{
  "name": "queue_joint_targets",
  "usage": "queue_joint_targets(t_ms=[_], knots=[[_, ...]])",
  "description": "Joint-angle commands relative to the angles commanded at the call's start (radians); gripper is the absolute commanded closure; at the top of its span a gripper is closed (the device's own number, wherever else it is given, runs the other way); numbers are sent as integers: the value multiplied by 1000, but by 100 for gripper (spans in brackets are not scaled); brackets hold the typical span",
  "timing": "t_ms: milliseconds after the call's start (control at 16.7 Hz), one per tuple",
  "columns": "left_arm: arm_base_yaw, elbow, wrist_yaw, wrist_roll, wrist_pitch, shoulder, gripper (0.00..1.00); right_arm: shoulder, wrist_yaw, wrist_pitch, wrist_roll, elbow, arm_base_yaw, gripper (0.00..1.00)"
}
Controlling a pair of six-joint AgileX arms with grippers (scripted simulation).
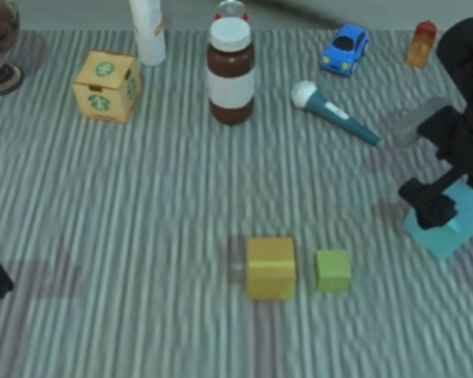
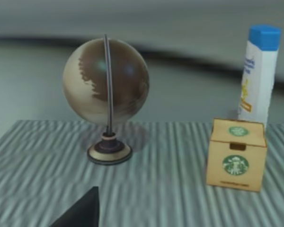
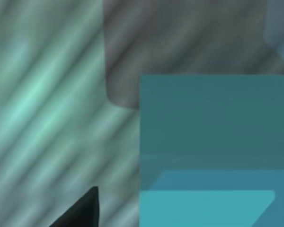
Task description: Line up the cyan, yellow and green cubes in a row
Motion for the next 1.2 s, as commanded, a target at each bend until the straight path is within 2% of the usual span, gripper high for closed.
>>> queue_joint_targets(t_ms=[240,540,1200], knots=[[0,0,0,0,0,0,0,55,0,147,3,-92,2,0],[0,0,0,0,0,0,0,62,0,162,3,-103,2,0],[0,0,0,0,0,0,0,62,0,162,3,-103,2,83]])
